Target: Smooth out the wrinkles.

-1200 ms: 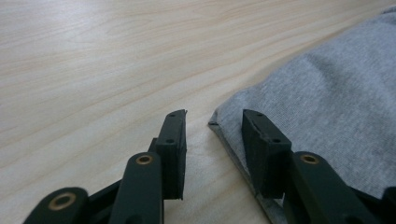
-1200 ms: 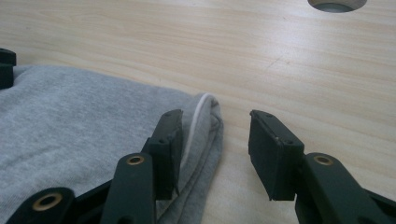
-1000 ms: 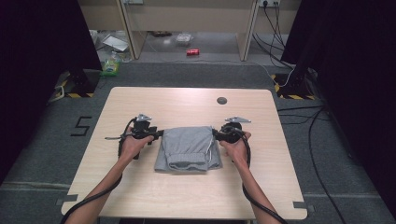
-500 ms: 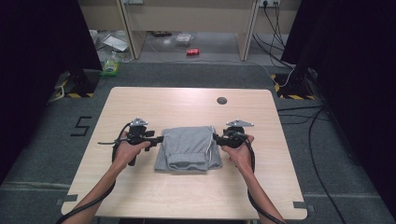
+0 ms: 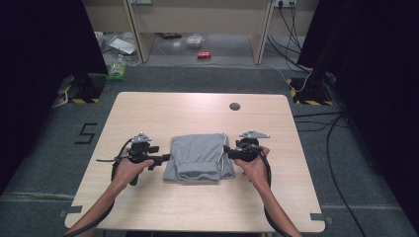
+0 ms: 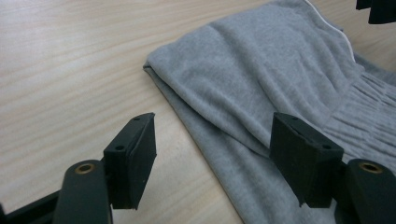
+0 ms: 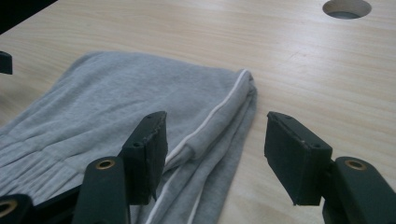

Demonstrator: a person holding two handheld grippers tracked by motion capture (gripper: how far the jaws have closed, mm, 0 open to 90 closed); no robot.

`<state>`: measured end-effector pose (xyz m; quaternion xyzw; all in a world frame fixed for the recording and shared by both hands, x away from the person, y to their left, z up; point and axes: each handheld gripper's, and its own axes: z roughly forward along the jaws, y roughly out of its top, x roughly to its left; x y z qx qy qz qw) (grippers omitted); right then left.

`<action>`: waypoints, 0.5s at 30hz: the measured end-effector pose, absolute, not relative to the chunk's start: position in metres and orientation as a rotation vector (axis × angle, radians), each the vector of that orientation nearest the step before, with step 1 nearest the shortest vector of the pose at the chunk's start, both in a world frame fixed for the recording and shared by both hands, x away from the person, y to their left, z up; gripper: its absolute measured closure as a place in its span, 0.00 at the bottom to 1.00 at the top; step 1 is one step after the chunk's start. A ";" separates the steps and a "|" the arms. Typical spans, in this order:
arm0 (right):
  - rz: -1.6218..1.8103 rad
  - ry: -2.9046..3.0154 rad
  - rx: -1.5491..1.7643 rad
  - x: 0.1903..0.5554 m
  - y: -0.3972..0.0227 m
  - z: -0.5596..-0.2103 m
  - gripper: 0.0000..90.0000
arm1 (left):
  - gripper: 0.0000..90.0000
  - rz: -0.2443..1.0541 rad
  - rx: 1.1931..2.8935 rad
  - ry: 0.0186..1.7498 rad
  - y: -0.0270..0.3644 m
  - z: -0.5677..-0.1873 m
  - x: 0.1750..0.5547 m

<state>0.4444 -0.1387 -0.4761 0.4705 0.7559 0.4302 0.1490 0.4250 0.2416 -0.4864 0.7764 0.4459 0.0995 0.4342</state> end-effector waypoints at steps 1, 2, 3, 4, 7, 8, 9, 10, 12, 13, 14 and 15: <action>1.239 2.177 1.351 0.442 -0.138 -0.476 0.44 | 0.34 0.245 1.931 1.108 0.242 -0.487 0.422; 1.243 2.181 1.346 0.440 -0.137 -0.476 0.43 | 0.34 0.243 1.930 1.105 0.243 -0.487 0.420; 1.246 2.185 1.337 0.437 -0.137 -0.475 0.43 | 0.33 0.240 1.928 1.099 0.243 -0.487 0.417; 1.247 2.188 1.332 0.435 -0.136 -0.475 0.43 | 0.33 0.234 1.923 1.098 0.244 -0.487 0.415; 1.251 2.202 1.321 0.428 -0.134 -0.476 0.42 | 0.32 0.230 1.921 1.087 0.245 -0.488 0.407; 1.252 2.206 1.318 0.426 -0.134 -0.476 0.41 | 0.32 0.225 1.925 1.084 0.245 -0.488 0.404; 1.251 2.211 1.315 0.424 -0.134 -0.477 0.41 | 0.31 0.220 1.932 1.078 0.246 -0.488 0.402; 1.253 2.216 1.315 0.421 -0.133 -0.477 0.41 | 0.31 0.219 1.934 1.073 0.246 -0.488 0.400; 1.252 2.221 1.309 0.417 -0.133 -0.478 0.41 | 0.30 0.222 1.935 1.066 0.247 -0.487 0.395; 1.248 2.226 1.298 0.416 -0.133 -0.478 0.40 | 0.30 0.222 1.937 1.059 0.247 -0.486 0.393; 1.243 2.228 1.297 0.414 -0.133 -0.478 0.40 | 0.30 0.221 1.934 1.057 0.248 -0.486 0.390; 1.242 2.229 1.290 0.412 -0.133 -0.478 0.40 | 0.30 0.221 1.934 1.051 0.248 -0.485 0.388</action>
